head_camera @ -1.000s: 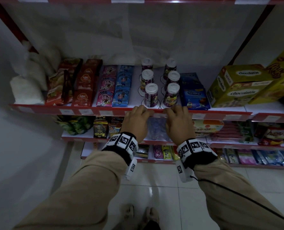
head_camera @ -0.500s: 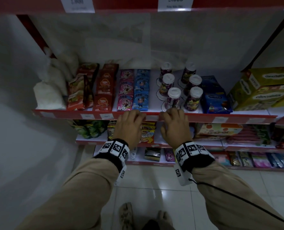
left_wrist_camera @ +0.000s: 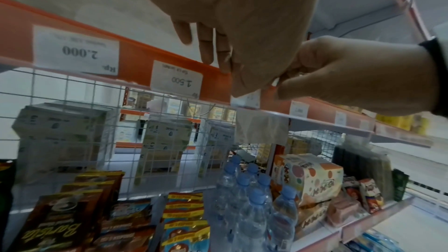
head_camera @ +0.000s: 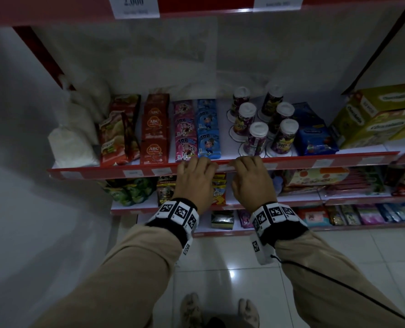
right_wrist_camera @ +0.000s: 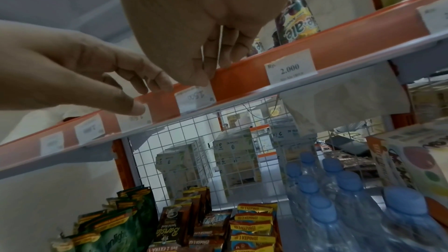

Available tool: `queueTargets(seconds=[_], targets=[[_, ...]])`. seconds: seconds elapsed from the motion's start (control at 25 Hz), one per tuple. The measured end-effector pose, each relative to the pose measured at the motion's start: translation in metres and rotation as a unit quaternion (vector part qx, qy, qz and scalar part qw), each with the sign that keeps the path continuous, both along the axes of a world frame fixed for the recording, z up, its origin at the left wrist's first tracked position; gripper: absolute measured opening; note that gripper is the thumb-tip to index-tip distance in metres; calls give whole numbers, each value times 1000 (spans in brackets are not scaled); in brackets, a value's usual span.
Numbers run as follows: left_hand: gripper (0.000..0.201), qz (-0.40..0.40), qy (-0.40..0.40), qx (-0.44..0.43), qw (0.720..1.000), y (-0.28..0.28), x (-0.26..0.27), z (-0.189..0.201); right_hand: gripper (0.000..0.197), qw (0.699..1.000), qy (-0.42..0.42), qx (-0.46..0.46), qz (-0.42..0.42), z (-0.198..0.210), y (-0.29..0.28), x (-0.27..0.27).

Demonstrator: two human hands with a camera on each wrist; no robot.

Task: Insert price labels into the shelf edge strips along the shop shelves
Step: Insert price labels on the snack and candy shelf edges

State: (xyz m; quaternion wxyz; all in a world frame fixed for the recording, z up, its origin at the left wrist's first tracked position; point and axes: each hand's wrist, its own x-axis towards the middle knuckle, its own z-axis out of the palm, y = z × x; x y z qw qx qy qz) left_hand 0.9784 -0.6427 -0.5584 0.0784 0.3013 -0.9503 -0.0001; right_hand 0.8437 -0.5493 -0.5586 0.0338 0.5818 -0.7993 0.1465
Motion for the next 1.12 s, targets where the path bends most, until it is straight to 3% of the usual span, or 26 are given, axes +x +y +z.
queueTargets(seconds=[0.32, 0.56, 0.68, 0.92, 1.12], targets=[[51, 4, -22, 19, 1000, -1, -1, -1, 29, 1000, 8, 17, -19, 0, -6, 8], [46, 15, -15, 45, 999, -5, -2, -2, 34, 999, 0, 49, -14, 5, -7, 5], [44, -1, -5, 41, 999, -6, 1, -2, 29, 996, 13, 86, -12, 8, -13, 3], [46, 6, 41, 105, 994, -12, 3, 0, 21, 998, -21, 55, -13, 12, -20, -4], [39, -6, 45, 106, 993, -14, 6, 2, 26, 996, -5, 88, 17, 17, -24, -6]])
